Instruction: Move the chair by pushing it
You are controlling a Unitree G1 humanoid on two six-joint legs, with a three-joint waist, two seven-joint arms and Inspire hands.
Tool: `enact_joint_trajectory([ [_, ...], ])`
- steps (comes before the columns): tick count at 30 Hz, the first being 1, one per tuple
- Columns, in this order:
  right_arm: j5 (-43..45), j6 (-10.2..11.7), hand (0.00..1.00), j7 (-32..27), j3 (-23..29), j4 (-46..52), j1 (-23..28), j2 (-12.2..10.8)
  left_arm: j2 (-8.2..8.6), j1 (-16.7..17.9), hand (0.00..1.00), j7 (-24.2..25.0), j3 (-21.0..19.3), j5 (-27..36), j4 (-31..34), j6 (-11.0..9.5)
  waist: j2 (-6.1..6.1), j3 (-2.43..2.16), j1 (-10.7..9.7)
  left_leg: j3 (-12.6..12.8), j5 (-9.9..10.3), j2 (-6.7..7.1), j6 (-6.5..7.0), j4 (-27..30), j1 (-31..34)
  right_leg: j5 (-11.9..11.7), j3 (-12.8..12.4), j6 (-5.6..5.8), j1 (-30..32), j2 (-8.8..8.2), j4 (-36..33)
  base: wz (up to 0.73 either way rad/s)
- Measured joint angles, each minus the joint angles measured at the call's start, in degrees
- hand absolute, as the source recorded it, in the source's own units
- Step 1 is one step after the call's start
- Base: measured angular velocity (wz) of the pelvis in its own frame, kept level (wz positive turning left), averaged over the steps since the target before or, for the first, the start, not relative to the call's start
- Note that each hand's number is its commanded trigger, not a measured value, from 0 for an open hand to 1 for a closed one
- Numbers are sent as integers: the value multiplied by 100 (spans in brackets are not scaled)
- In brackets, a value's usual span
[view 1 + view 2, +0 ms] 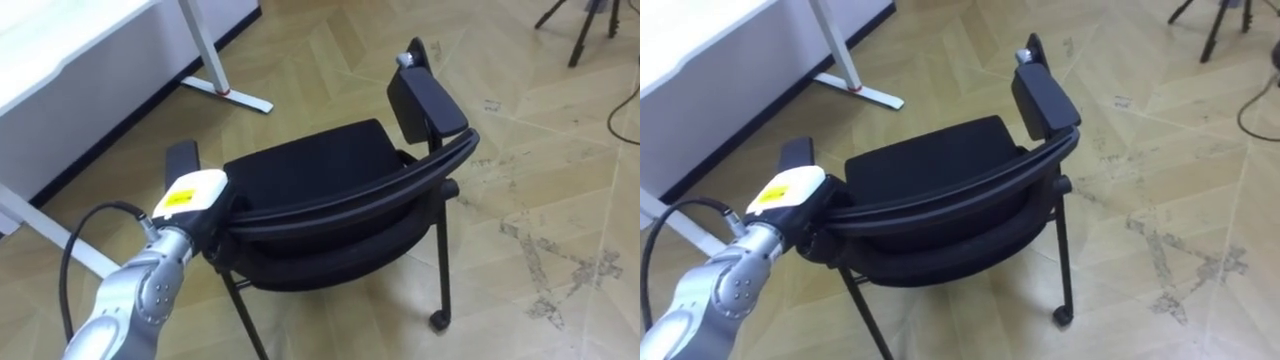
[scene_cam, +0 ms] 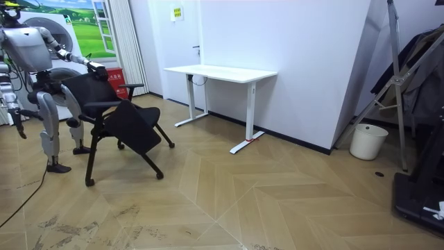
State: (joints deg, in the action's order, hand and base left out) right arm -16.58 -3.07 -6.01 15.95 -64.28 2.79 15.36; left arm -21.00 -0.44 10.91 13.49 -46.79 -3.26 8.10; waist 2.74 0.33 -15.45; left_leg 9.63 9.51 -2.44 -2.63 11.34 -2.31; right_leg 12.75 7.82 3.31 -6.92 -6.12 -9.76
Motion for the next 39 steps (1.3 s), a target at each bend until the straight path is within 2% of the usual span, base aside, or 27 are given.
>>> enact_joint_trajectory([
  [2, 364, 4, 0, -221, 66, 287, -8, 108, -24, -1, 100, -7, -30, 0, 14, -38, -38, -20, 5, 1, 0, 0, 0, -2, 30, 0, 3, 0, 38, -2, -11, 0],
  [4, 717, 141, 0, -476, 119, 623, -18, 224, -93, 2, 100, -8, -26, -4, 8, -115, -118, -42, -36, 0, 0, 0, 0, -1, 39, 0, 13, 0, 32, -2, -2, 2],
  [6, 1064, 171, 0, -619, 126, 942, -20, 317, -113, 12, 100, -8, -24, -3, 25, -124, -154, -49, -17, 8, 0, 0, 0, -2, 27, -1, -14, 0, 35, -2, -12, -5],
  [11, 2250, 173, 0, -849, 143, 2135, -85, 472, -151, -15, 100, -12, -35, -9, 33, -151, -182, -35, 86, 128, 0, -20, 0, -6, 26, 4, -137, 5, 158, -1, -115, -13],
  [13, 2761, 175, 0, -892, 9, 2799, -114, 480, -166, -54, 100, -24, -32, -9, 48, -193, -252, 5, 128, 190, 0, -23, 1, -3, 28, 5, -173, 7, 200, -6, -161, -10],
  [15, 3241, 175, 0, -875, -40, 3158, -151, 481, -168, -93, 100, -44, -32, -20, 46, -242, -314, 23, 182, 210, 2, -23, 3, -4, 29, 5, -185, 7, 216, -8, -169, -4],
  [16, 3652, 182, 0, -878, -92, 3430, -159, 484, -179, -99, 100, -68, -45, -20, 46, -292, -295, 7, 222, 245, 2, -25, 3, -2, 26, 6, -218, 9, 235, -8, -185, -10],
  [20, 4434, 203, 0, -867, -277, 4184, -172, 487, -193, -126, 100, -89, -54, -21, 40, -442, -294, 5, 339, 321, 2, -27, 4, -6, 55, 5, -284, 10, 304, -16, -204, -9],
  [24, 5021, 211, 0, -619, -725, 4816, -320, 487, -196, -131, 100, -141, -30, -15, -56, -578, -269, -9, 463, 428, 2, -39, 4, -6, 1, 3, -327, 9, 279, -16, -212, -7],
  [31, 5847, 227, 0, -120, -1483, 5655, -548, 533, -172, -273, 100, -170, 18, -8, -205, -748, -261, 2, 651, 427, 3, -76, 3, -1, 19, 3, -290, 8, 303, 12, -295, -1],
  [35, 6019, 263, 0, 156, -1708, 5922, -620, 539, -168, -302, 100, -170, 18, -8, -243, -814, -261, 8, 678, 423, 3, -76, 3, -8, 12, 3, -290, 8, 296, 14, -295, 0],
  [39, 6156, 304, 0, 471, -1760, 6084, -624, 540, -158, -366, 100, -170, 33, -8, -246, -884, -304, 39, 771, 425, 3, -75, 3, -61, -7, 3, -284, 8, 303, 19, -292, 0],
])
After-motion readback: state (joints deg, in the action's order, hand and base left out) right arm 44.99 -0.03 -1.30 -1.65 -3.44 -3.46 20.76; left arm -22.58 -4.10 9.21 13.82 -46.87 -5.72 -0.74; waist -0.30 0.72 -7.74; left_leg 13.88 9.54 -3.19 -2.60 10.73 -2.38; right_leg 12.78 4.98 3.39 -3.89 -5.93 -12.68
